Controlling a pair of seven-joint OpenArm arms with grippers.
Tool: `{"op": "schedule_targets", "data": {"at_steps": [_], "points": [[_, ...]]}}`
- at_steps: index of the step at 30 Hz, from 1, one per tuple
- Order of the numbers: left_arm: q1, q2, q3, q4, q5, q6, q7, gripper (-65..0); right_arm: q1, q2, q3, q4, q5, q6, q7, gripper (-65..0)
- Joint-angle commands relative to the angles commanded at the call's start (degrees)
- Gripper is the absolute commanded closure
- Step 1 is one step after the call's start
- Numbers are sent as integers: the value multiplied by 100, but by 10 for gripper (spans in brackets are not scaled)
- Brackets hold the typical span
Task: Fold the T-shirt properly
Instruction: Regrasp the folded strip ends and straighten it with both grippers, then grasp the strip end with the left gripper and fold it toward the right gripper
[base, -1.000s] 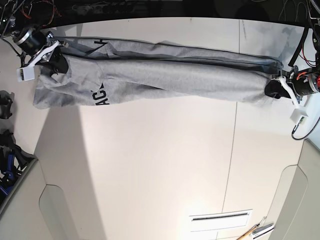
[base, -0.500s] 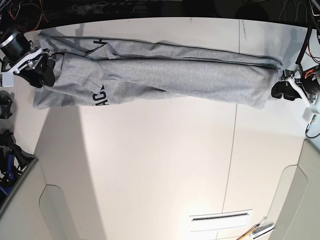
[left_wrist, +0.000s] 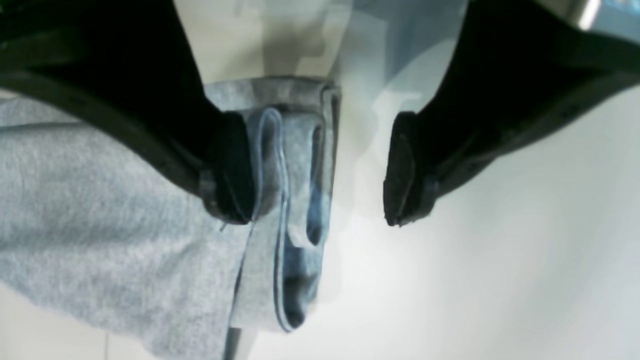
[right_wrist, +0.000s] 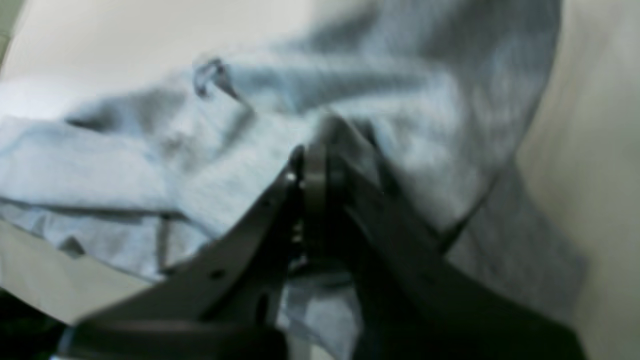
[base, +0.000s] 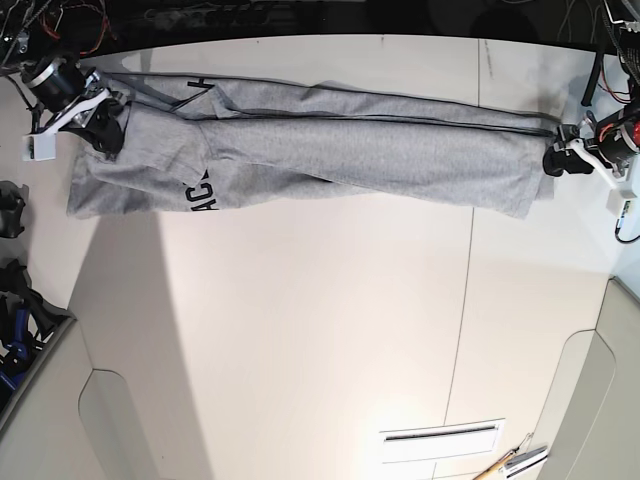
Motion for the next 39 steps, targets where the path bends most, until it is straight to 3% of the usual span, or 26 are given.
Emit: {"op": "schedule_targets", "data": {"at_steps": [6, 10, 14, 15, 18, 19, 26, 34, 39], "points": [[142, 271, 11, 0, -323, -67, 155, -437, 55, 0, -31, -136, 402, 13, -31, 0], [157, 476, 11, 2, -734, -67, 588, -436, 131, 0, -31, -136, 433, 26, -101, 0], [157, 485, 11, 2, -901, -67, 531, -412, 214, 2, -28, -136, 444, 24, -131, 0], [160, 487, 11, 2, -901, -67, 533, -345, 221, 2, -28, -136, 444, 24, -131, 0], [157, 485, 11, 2, -920, -67, 481, -58, 225, 2, -28, -136, 577, 24, -131, 0], [157, 485, 11, 2, -922, -67, 400, 0, 225, 2, -28, -136, 643, 24, -131, 0], [-52, 404, 9, 9, -887, -67, 214, 0, 286, 2, -15, 177, 870, 26, -345, 0], [-621, -166, 9, 9, -286, -67, 85, 0, 284, 2, -7, 907, 798, 24, -433, 0], [-691, -369, 11, 332, -308, -67, 85, 0, 284, 0, -7, 955, 739, 24, -426, 0]]}}
